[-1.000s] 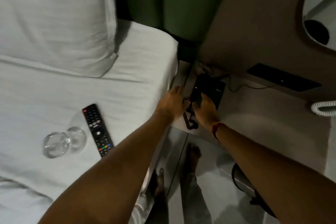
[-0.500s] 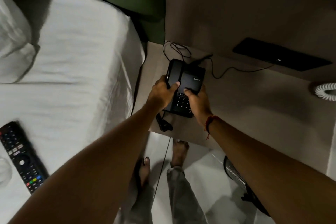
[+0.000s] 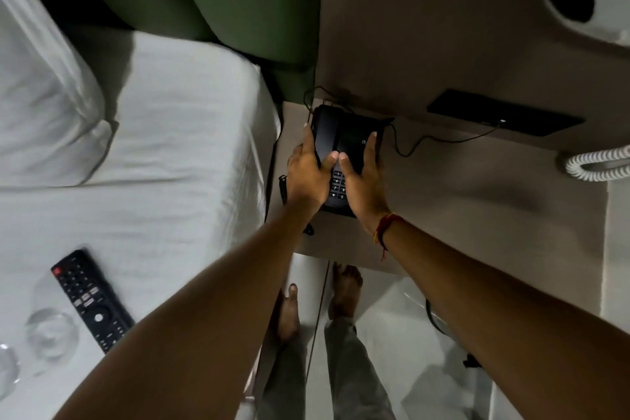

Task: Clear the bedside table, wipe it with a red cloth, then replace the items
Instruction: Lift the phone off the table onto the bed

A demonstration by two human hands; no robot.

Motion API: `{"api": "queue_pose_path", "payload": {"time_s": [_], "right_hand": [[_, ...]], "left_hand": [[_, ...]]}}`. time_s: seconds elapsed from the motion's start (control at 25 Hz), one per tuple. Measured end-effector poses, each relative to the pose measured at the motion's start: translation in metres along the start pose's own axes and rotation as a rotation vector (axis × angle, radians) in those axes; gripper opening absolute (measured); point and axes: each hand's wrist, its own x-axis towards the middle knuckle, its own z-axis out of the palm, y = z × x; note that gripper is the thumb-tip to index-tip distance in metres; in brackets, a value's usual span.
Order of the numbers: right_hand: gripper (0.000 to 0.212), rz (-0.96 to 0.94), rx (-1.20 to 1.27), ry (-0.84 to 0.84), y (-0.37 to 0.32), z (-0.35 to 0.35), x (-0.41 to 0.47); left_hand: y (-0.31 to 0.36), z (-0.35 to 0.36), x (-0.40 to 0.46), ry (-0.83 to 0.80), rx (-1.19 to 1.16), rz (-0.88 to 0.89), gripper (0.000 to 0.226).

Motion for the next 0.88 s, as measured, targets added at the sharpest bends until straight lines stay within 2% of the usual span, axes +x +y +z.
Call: {"api": "queue_pose_path", "payload": {"time_s": [0.2,0.32,0.56,0.72,0.88], "right_hand": [[0.071,-0.062,-0.06,0.038,-0.084,0.006,-0.037],[0.068,-0.099,-0.129,0.013,-0.133,0.022,-0.057],[0.067,-0.174,-0.12,-0.106,-0.195,0.094,-0.075],[0.065,-0.093,-0.124,-0.228,-0.202,0.156,-0.081],[0.063,-0.092,-0.205,-0.27,-0.186,0.179,-0.085]], "left_hand": [[0.04,-0.078,-0.013,0.096,0.044,0.177,0.075],[0.049,-0.131,-0.019,0.158,0.084,0.223,0.069],[0.026,-0.227,-0.023,0.288,0.141,0.155,0.065],[-0.023,-0.274,-0.009,0.249,0.174,0.06,0.067],[-0.054,-0.278,-0.009,0.196,0.127,0.054,0.066]]}}
